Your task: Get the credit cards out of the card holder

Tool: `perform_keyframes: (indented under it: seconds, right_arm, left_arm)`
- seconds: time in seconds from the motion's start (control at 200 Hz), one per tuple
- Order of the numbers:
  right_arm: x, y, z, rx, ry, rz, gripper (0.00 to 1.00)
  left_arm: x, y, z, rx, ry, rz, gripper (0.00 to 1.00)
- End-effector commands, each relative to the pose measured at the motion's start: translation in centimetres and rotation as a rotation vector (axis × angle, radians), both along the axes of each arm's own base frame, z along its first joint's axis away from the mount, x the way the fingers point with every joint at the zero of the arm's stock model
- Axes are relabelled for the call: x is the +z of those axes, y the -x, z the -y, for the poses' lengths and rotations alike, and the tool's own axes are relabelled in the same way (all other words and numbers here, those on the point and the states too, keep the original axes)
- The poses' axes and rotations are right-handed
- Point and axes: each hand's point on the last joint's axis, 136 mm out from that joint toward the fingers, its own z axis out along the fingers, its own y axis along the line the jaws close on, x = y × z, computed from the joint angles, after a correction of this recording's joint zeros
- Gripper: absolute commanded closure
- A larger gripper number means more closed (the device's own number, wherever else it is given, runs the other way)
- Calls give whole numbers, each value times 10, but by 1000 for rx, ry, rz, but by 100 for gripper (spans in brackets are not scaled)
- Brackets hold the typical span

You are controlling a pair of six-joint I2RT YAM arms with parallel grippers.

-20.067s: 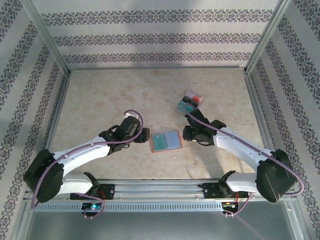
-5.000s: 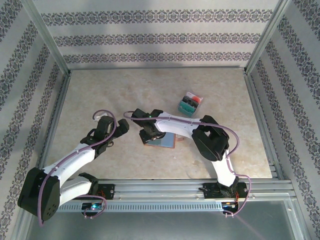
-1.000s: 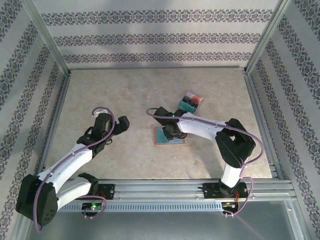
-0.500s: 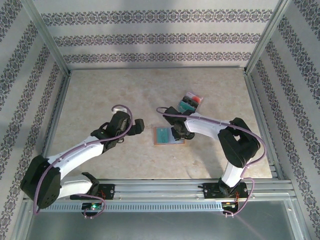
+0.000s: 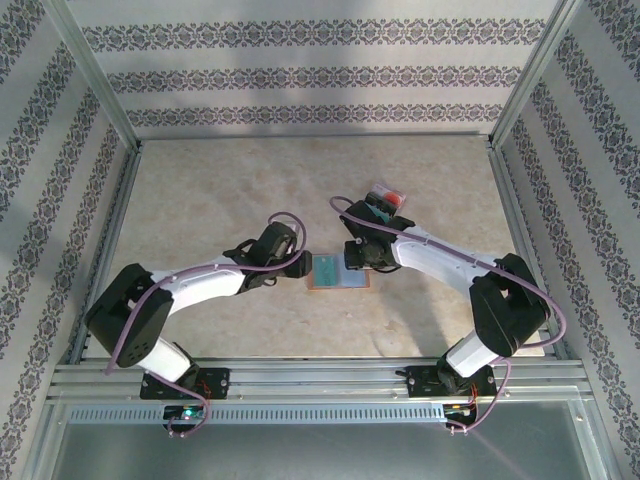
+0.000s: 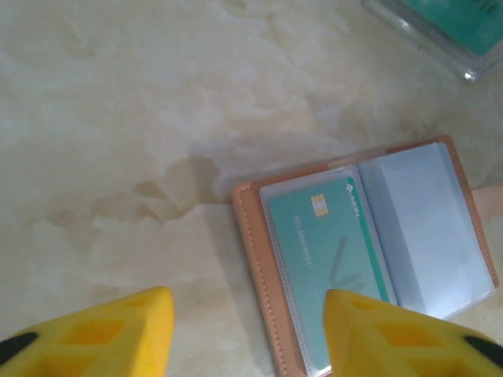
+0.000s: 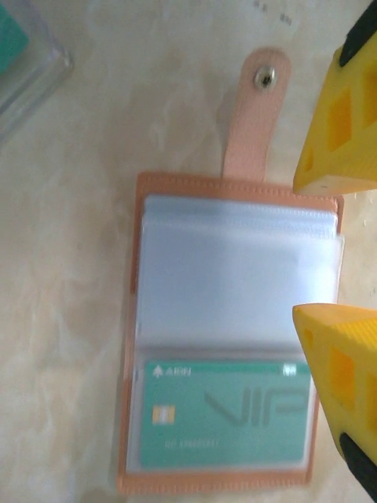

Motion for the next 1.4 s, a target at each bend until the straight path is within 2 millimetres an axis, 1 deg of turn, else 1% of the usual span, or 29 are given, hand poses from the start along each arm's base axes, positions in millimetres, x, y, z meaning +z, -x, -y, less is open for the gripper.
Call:
perform_keyframes:
  seconds: [0.0, 0.08, 0.195, 0.41, 0.56, 0.65, 0.795, 1.024, 1.394]
  right_arm:
    - [4, 2, -22, 10, -141, -22, 59]
    - [3, 1, -35, 18, -199, -34, 60]
    - [-2, 1, -48, 39, -217, -55, 63]
    - [-15, 1, -72, 92, -193, -93, 64]
    - [-27, 2, -80, 104, -180, -125, 64]
    - [-34, 2, -81, 104, -171, -140, 63]
    - [-41, 3, -74, 90, -137, -153, 62]
    - [-51, 6, -64, 65, -111, -175, 60]
    - [-66, 10, -57, 43, -82, -207, 59]
  left_arm:
    - [2, -2, 17, -5, 65, -14, 49]
    - [-7, -1, 14, 6, 36, -38, 50]
    - [-15, 0, 8, 22, -5, -59, 54]
    - [-19, -1, -1, 80, -4, -65, 54]
    - [-21, -1, -4, 93, -3, -70, 53]
    - [-20, 0, -6, 99, -3, -69, 51]
    - [-19, -1, -7, 101, -1, -62, 48]
    - [-18, -2, 0, 80, 17, -63, 48]
    - [-20, -1, 4, 51, 18, -71, 60]
